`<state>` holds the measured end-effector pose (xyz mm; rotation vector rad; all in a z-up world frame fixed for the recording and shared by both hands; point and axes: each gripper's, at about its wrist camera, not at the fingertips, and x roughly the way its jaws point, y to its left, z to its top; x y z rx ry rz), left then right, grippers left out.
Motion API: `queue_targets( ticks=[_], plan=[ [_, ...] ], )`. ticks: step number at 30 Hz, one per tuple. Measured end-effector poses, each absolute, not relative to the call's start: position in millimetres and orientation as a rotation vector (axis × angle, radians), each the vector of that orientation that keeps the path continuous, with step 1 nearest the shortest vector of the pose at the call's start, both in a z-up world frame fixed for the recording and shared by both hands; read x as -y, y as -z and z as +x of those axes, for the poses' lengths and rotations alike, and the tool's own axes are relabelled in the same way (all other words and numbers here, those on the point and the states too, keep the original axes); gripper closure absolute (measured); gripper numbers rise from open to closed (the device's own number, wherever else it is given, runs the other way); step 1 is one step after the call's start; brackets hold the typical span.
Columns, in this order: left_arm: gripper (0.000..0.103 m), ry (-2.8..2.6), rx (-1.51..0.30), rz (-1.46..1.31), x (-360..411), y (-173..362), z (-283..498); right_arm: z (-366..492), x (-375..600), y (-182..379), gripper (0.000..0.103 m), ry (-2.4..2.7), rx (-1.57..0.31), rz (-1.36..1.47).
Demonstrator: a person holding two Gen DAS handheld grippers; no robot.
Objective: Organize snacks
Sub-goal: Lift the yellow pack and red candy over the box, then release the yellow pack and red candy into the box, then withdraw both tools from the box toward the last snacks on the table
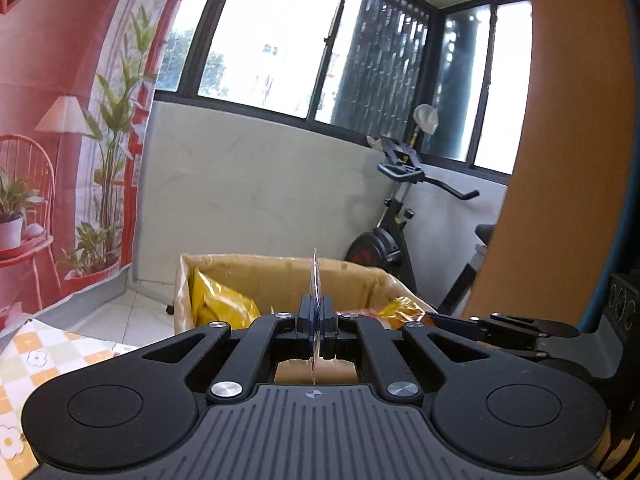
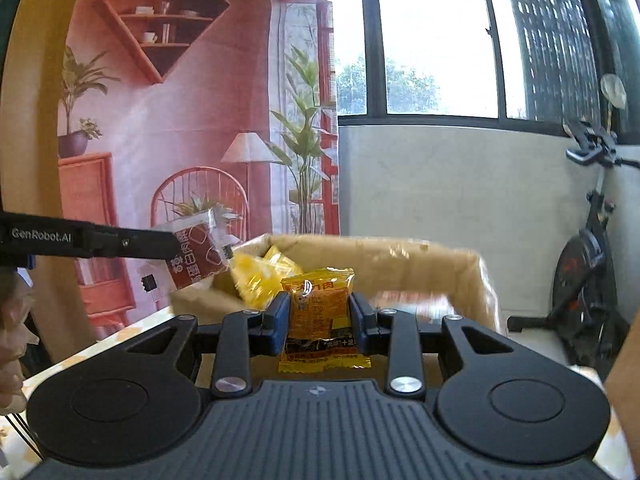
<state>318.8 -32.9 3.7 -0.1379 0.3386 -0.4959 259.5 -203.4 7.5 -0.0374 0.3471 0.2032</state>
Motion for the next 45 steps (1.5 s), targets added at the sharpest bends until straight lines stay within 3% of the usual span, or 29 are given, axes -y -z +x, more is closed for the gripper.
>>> queue_targets(
  ticks=[12,13,14,15,17,19,29,45],
  plan=[
    [0.096,0.458,-0.436,-0.025,44,2,392,376,192,12,0.068,-0.18,-0.467,-0.068],
    [0.093,0.457,-0.439,-0.01,42,3,394,380,190,15,0.066,-0.17,-0.473,-0.081],
    [0.084,0.457,-0.44,0.0,40,4,394,383,189,17,0.065,-0.155,-0.475,-0.096],
    [0.069,0.456,-0.439,0.005,37,5,392,383,187,19,0.062,-0.135,-0.477,-0.113],
    [0.055,0.448,-0.439,0.003,28,5,390,380,186,20,0.056,-0.133,-0.472,-0.126],
    [0.055,0.44,-0.448,-0.011,23,5,388,377,187,20,0.049,-0.127,-0.471,-0.128],
    [0.047,0.43,-0.464,-0.012,1,-2,358,338,191,10,0.049,-0.114,-0.47,-0.061],
    [0.046,0.409,-0.511,0.022,-27,21,304,265,190,19,0.049,-0.072,-0.495,-0.007]
  ],
)
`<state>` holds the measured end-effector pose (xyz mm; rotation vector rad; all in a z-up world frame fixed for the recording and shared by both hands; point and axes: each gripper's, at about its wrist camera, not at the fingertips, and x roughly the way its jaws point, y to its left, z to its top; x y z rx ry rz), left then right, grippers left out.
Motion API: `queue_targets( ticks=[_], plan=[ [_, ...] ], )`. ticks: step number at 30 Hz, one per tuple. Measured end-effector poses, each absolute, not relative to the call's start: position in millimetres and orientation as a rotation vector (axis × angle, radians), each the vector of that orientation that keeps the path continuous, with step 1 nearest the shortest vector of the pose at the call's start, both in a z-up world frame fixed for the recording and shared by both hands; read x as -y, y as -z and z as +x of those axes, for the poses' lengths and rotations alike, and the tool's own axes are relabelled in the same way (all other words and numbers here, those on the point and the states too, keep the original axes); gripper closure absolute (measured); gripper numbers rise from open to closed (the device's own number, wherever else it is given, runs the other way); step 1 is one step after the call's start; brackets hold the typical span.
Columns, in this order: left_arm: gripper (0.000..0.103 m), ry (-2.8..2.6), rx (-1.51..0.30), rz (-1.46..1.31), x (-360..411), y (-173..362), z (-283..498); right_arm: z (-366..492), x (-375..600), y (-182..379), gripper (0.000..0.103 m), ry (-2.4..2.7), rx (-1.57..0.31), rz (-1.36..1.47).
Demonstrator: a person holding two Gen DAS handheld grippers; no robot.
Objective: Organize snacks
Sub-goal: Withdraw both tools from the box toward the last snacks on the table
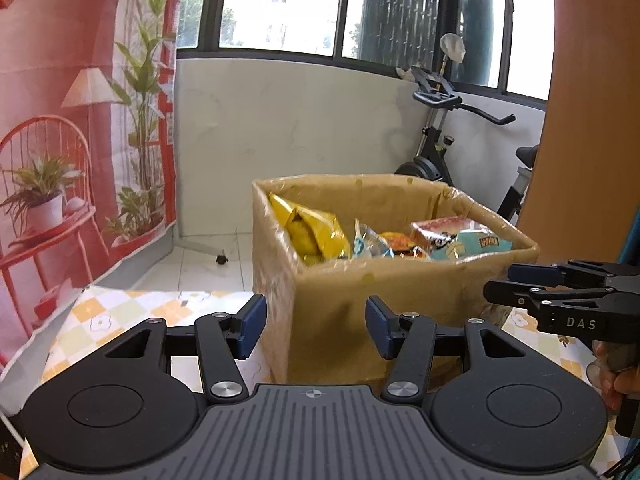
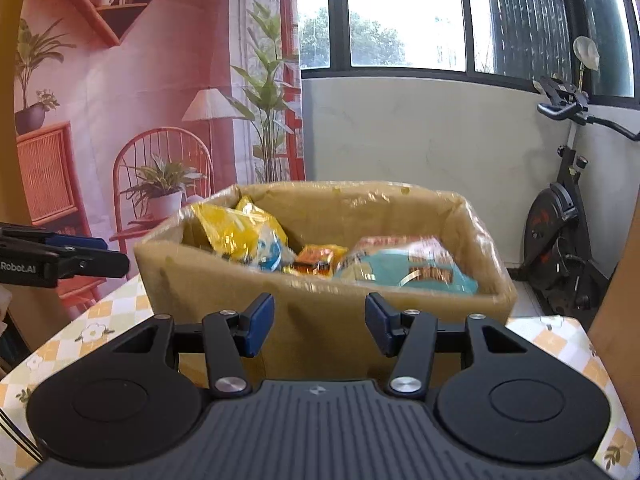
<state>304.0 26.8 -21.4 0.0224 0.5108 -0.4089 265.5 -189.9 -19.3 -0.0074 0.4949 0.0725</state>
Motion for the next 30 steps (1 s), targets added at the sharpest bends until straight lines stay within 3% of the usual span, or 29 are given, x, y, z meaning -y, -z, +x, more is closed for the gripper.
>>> queue_targets(
  ticks=[30],
  plan=[
    [0.046,0.376,-0.665,-0.008,-58,97,280,228,178,108,0.049,-0.113,-0.682,0.021]
  ],
)
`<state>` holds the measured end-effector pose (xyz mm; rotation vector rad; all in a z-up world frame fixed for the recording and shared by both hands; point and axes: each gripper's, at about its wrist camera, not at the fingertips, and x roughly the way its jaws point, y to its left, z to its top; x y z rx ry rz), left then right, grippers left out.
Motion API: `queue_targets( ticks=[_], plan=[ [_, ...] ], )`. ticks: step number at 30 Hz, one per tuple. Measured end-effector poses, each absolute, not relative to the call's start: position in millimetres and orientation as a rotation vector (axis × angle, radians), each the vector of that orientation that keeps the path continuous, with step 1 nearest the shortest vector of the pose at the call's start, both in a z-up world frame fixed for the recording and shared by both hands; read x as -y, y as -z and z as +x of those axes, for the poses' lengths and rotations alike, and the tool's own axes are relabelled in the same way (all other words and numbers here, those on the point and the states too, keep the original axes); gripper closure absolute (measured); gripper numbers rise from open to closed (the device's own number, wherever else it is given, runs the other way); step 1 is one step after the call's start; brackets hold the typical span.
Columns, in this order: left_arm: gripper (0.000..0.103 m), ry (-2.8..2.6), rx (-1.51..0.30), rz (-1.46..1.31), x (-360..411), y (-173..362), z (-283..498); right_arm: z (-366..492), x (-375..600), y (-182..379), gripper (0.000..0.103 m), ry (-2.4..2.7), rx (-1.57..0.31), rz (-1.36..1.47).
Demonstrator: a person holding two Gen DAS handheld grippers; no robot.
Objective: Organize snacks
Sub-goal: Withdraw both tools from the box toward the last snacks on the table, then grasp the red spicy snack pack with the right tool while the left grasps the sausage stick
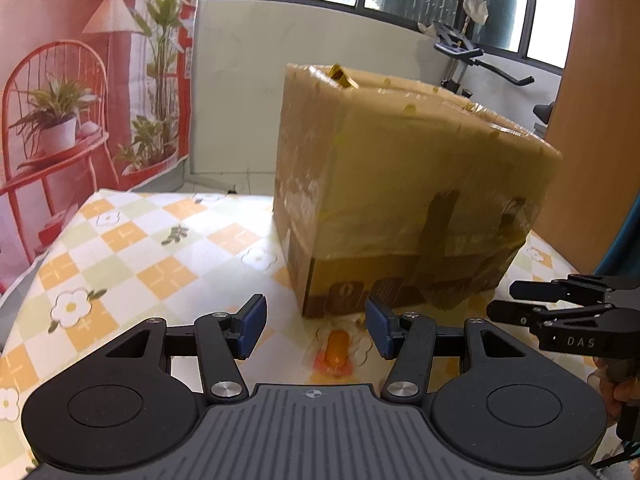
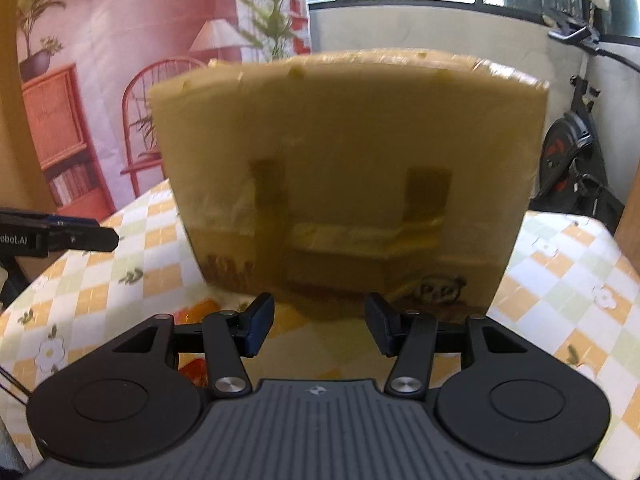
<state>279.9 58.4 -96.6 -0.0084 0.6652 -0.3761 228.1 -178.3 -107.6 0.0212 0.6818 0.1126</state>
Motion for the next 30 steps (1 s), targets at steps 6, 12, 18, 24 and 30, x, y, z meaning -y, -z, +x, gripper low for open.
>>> queue_targets(
  ticks=[6,12,18,24,30],
  plan=[
    [0.046,0.368,-0.699,-0.011,-65,110,276,225,164,127,0.049,-0.156,-0.732,0.015],
    [0.046,0.37,-0.729,-0.017,-64,123,272,221,148,144,0.049,-0.218,-0.784,-0.001],
    [0.046,0.366,-0.744,-0.022,-62,129,269,220,130,155,0.044,-0.284,-0.817,-0.026],
    [0.046,0.366,-0.753,-0.029,-62,133,268,215,110,158,0.044,-0.364,-0.823,-0.079],
    [0.046,0.362,-0.764,-0.039,-62,138,266,214,90,167,0.044,-0.417,-0.843,-0.136]
  ],
)
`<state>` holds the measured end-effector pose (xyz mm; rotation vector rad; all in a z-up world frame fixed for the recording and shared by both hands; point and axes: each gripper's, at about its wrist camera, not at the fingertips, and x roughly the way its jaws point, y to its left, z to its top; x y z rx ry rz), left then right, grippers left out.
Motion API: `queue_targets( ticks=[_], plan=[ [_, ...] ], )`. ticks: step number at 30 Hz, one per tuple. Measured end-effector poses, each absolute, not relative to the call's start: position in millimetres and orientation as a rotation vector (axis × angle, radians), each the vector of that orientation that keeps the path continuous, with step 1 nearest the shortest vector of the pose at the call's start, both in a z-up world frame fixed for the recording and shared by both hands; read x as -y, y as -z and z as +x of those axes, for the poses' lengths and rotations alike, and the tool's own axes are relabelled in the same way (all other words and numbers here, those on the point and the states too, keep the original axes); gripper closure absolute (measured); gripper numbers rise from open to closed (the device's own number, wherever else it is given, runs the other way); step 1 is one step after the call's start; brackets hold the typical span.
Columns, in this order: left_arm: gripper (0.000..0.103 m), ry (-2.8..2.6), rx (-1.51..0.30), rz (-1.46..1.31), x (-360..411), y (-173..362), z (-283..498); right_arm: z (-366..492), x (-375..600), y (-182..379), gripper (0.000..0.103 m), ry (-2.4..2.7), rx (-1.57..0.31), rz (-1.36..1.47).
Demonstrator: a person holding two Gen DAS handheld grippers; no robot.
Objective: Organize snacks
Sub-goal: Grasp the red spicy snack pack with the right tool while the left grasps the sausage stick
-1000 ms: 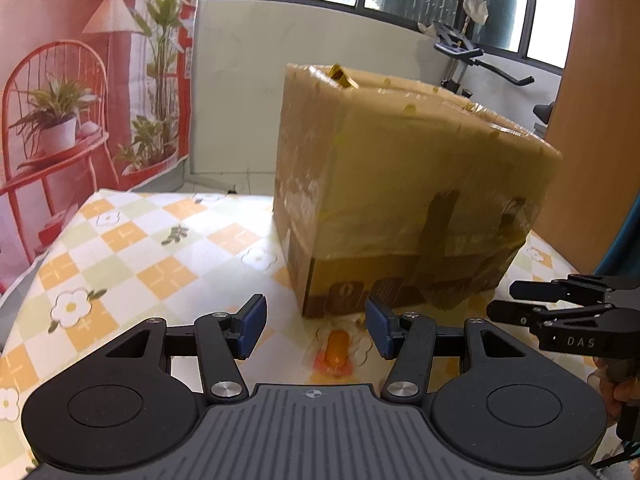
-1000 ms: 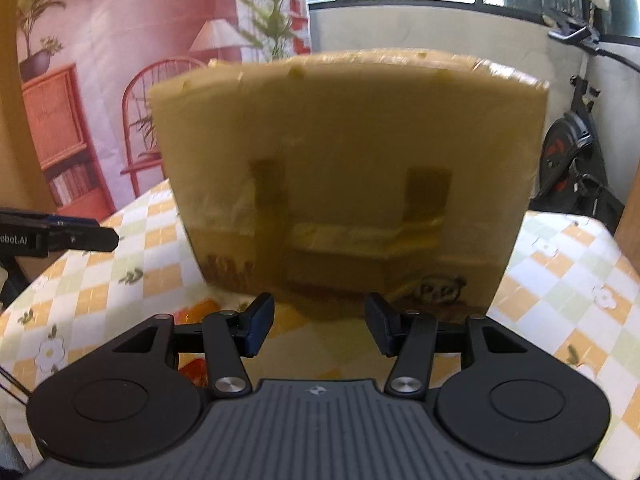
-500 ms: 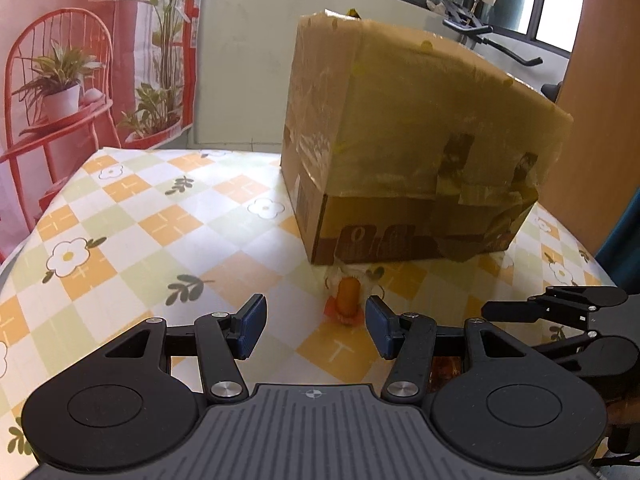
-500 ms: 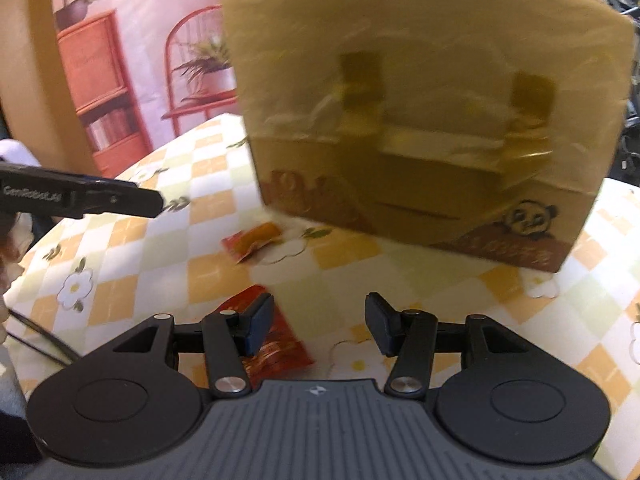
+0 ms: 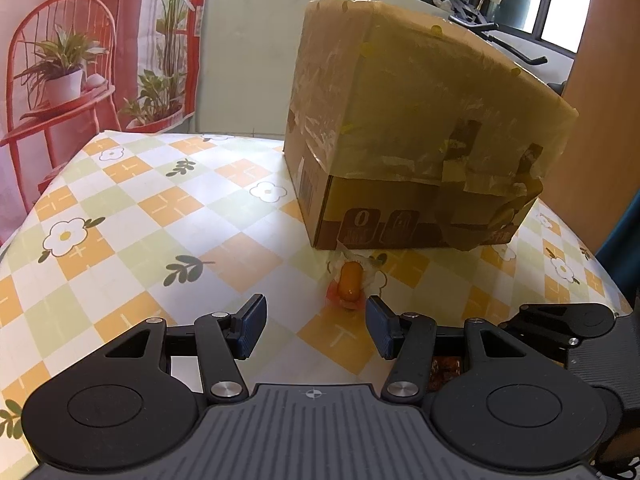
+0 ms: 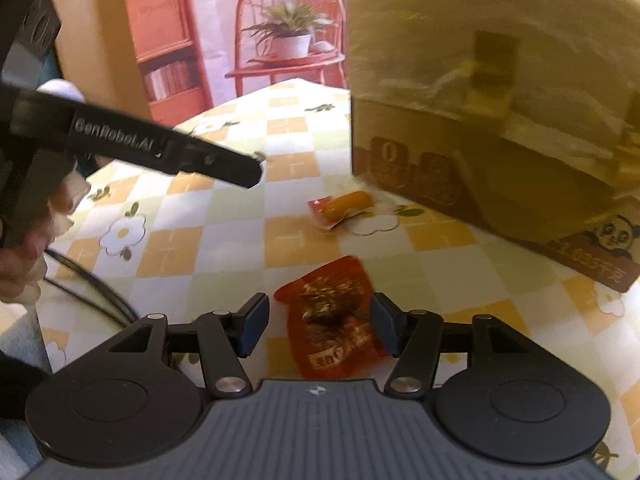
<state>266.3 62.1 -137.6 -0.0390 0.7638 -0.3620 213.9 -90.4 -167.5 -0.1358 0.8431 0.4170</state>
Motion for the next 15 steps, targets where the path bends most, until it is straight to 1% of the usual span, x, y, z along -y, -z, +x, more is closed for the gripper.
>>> queue_targets(
  ticks=[6,8,9,10,12,15],
  plan=[
    [0.046,0.355,-0.779,-0.046,-62,143,267,219,88,177,0.044,-0.394,-0.852,-0.158],
    [0.046,0.353,-0.786,-0.047,-61,145,269,220,91,178,0.046,-0.384,-0.851,-0.149],
    [0.046,0.353,-0.79,-0.048,-60,146,270,221,92,178,0.05,-0.379,-0.846,-0.144],
    [0.046,0.354,-0.792,-0.048,-60,147,271,220,94,177,0.057,-0.374,-0.84,-0.141],
    [0.046,0.355,-0.797,-0.044,-57,149,273,220,98,176,0.064,-0.368,-0.827,-0.133],
    [0.046,0.359,-0.805,-0.04,-51,152,278,221,105,174,0.067,-0.352,-0.814,-0.115]
  ],
)
